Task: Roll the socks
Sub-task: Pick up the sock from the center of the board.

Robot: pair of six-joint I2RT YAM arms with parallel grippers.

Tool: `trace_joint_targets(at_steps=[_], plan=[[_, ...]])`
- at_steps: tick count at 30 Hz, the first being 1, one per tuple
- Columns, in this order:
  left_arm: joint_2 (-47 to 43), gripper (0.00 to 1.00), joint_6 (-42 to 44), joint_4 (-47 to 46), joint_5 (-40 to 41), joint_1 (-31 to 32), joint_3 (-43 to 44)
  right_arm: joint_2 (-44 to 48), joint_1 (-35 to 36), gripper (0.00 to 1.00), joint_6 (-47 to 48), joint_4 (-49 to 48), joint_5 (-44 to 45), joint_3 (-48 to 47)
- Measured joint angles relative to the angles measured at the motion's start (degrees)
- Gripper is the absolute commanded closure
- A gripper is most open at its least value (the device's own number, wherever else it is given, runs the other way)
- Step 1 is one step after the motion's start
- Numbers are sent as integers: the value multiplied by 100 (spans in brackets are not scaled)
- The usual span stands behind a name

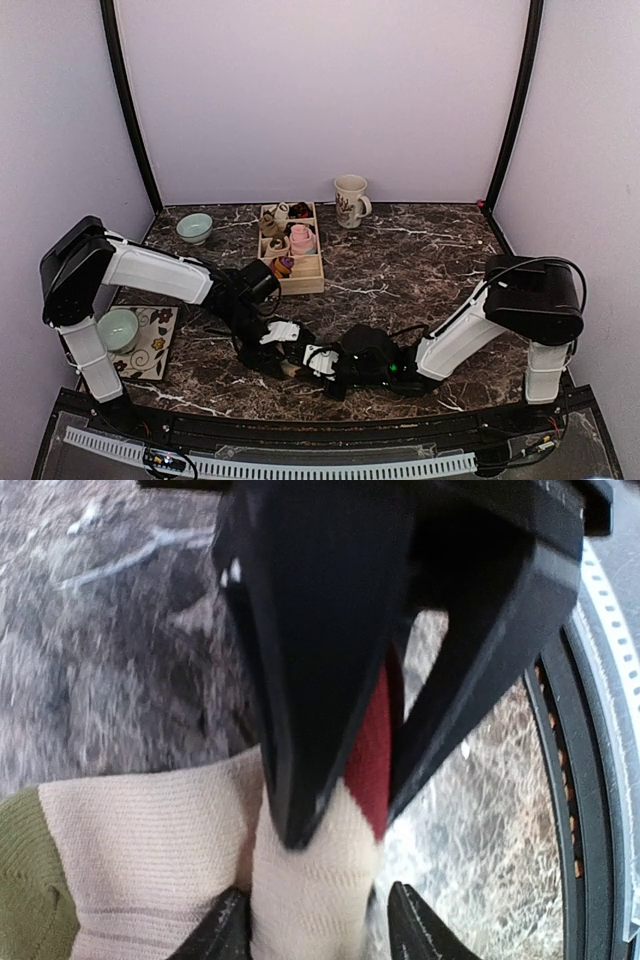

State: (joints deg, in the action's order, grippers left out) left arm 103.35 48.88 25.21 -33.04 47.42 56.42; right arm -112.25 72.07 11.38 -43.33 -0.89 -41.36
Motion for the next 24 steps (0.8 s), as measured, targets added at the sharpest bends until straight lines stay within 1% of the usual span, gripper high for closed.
trace_joint_targets(at_steps=[3, 8, 10, 13, 17, 21, 24], plan=[[-280, 49, -122, -149, 234, -103, -286, -26, -2, 93, -157, -48, -20, 0], [-1093, 49, -199, -247, 903, -420, -975, -26, -63, 94, -575, -24, -57, -7], [-1534, 49, -214, -201, 1305, -511, -1281, -26, -94, 94, -730, 81, -118, -66], [-2031, 49, -175, -66, 1611, -575, -1495, -26, -162, 95, -898, 345, -260, -225], [-2282, 50, -155, -28, 1746, -573, -1508, -24, -234, 96, -1049, 669, -476, -407], [-2354, 52, -111, -48, 1759, -533, -1541, -28, -348, 96, -1202, 1119, -909, -660], [-2490, 52, 94, -197, 1808, -323, -1725, -133, -442, 97, -1320, 1541, -1246, -981]])
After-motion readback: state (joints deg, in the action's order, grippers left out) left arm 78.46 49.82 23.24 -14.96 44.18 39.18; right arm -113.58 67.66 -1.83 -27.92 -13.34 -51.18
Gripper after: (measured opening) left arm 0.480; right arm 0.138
